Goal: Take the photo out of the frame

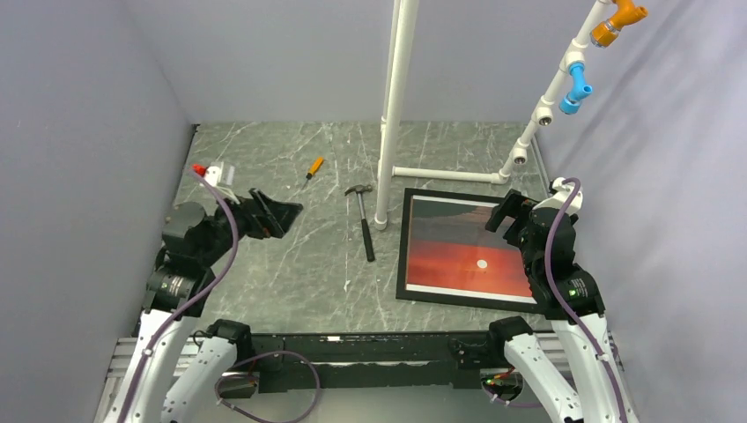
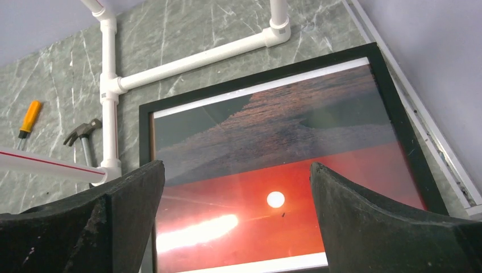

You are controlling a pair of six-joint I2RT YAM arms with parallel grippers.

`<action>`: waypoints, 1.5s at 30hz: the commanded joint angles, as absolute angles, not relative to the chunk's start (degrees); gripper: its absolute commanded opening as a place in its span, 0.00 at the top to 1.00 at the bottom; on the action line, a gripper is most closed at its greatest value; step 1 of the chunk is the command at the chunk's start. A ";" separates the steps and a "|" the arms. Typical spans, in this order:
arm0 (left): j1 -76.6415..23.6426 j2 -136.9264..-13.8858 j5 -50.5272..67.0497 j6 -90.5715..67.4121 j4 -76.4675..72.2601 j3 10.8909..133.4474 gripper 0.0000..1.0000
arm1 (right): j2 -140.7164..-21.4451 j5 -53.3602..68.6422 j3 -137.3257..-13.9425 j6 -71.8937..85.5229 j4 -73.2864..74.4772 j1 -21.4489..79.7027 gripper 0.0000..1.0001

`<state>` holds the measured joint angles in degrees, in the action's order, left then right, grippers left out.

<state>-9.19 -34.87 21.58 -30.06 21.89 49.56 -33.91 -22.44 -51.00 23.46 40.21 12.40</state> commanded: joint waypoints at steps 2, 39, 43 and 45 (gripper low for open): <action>-19.35 -37.19 15.74 -32.31 16.22 46.30 0.01 | -35.45 -23.62 -52.59 25.52 39.81 12.13 0.00; -76.17 -74.55 -12.90 -12.90 -1.79 48.92 0.01 | -44.24 -11.29 -46.81 41.85 46.65 12.22 0.00; -78.40 -84.29 -12.66 0.89 1.16 56.40 0.01 | -43.73 -12.73 -50.36 40.45 49.04 12.17 0.00; -78.56 -87.68 -10.76 5.84 0.48 57.97 0.02 | -41.91 -14.88 -52.46 40.28 50.28 12.23 0.00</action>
